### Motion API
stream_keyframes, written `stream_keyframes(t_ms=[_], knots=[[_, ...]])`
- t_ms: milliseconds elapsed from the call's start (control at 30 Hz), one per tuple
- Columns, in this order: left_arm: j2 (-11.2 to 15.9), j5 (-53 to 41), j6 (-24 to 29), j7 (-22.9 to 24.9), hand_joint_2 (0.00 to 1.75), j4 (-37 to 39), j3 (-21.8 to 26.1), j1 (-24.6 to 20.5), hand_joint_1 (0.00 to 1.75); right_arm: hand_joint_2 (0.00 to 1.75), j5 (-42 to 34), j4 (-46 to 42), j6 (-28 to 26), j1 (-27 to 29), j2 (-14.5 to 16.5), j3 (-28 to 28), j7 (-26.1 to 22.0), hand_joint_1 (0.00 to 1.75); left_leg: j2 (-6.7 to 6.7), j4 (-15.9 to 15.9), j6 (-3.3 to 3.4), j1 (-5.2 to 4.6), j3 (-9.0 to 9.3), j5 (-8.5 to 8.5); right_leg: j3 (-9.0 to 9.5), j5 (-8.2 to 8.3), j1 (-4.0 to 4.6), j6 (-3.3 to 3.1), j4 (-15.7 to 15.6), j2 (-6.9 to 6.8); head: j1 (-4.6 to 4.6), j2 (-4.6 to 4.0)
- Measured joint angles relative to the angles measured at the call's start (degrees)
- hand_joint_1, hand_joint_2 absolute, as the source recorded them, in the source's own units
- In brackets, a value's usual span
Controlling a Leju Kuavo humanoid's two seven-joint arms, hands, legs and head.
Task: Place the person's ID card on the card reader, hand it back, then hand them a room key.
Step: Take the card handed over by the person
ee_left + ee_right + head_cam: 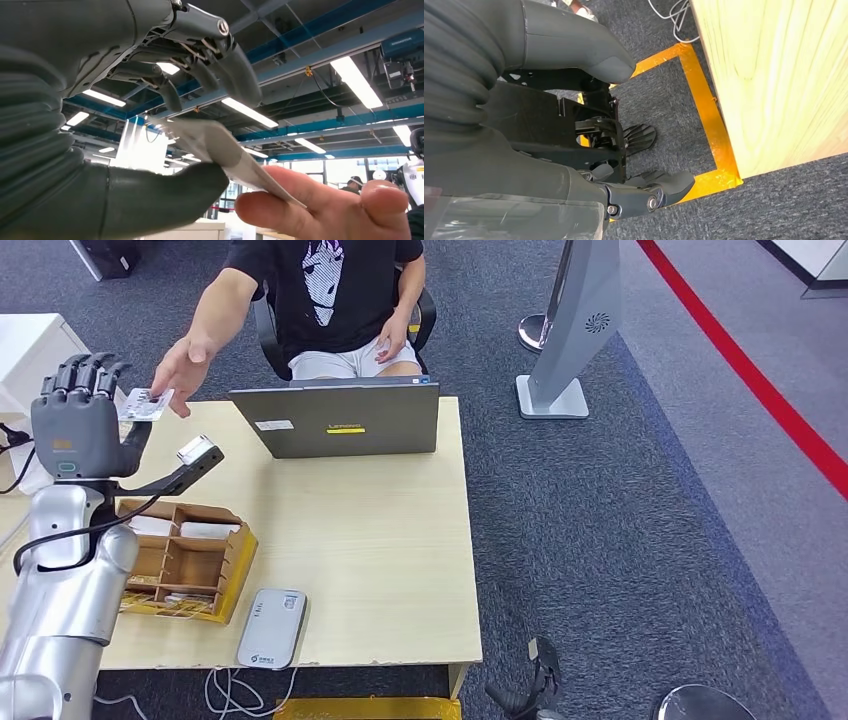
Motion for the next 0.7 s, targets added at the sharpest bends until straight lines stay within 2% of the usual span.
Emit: stream_keyframes(t_ms=[300,433,533,700], knots=[[-0.30,2.09,0.01,-1.90,1.75,0.70,0.00,0.05,1.75,1.75,0.16,0.53,-0.36,0.04,0.01,-0.01,-0.22,0.00,0.00,0.00,0.00,-0.01,-0.01,0.00,0.00,0.00,0.00,0.00,0.00,0.00,-0.01,0.00],[-1.09,4.58,0.09,-5.72,1.75,-1.31,0.04,1.75,1.75,1.75,-0.01,0.78,-0.56,0.16,0.01,-0.01,-0.32,0.00,-0.01,0.00,0.01,-0.01,-0.02,-0.01,0.00,0.00,-0.01,0.00,0.00,-0.01,-0.01,0.00],[-2.79,7.26,0.17,-10.53,1.75,-6.20,0.48,5.86,1.75,1.75,-0.40,0.90,-0.85,0.43,0.01,-0.04,-0.49,0.00,0.01,0.00,0.03,-0.04,-0.03,-0.05,0.01,-0.02,-0.04,0.02,-0.01,0.01,-0.01,0.00],[-9.03,15.42,0.26,-22.63,1.75,-18.75,1.77,18.30,1.75,1.75,-1.12,1.05,-1.62,1.39,0.01,-0.39,-1.19,0.00,0.04,0.00,0.13,-0.07,-0.05,-0.18,0.00,-0.09,-0.10,0.11,-0.08,0.06,0.05,0.00]])
